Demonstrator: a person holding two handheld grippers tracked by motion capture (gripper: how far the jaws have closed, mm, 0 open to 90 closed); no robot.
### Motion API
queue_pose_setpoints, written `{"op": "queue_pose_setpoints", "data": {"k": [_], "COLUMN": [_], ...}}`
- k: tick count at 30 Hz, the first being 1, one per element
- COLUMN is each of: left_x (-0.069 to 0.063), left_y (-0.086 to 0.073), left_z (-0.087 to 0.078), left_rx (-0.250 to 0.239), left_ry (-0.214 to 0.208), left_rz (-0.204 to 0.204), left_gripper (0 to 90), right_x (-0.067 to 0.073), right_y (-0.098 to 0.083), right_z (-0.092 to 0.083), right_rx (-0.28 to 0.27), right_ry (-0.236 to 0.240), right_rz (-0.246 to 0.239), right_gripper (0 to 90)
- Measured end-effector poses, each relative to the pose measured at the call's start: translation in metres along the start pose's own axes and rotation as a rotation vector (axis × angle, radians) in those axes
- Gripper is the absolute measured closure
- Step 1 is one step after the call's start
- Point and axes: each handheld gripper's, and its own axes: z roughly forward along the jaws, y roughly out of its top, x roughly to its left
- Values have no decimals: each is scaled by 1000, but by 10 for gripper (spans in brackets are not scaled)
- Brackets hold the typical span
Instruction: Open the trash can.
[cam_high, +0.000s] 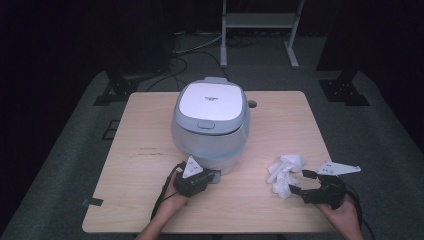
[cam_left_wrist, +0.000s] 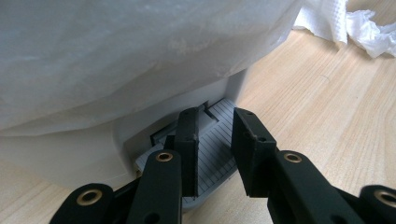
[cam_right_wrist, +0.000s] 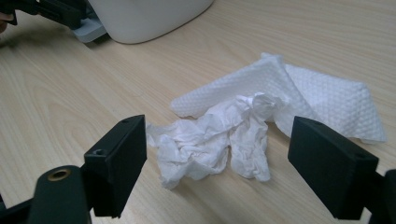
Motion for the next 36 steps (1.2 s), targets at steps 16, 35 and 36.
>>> {"op": "queue_pose_setpoints", "data": {"k": [16, 35, 36], "left_x": [-3, 0, 0], "left_y": [-5, -8, -8], "left_z": [7, 8, 8], "left_rx": [38, 22, 23], "left_ry": [27, 9, 9], "left_rz": [34, 5, 5], "left_gripper": [732, 730, 730], "right_x": [0, -14, -14], "right_y": [5, 38, 39], "right_z": [7, 19, 20], "right_rx": [37, 43, 44], "right_ry": [-11, -22, -23], "right_rz": [-25, -64, -65], "right_gripper": [184, 185, 185]}}
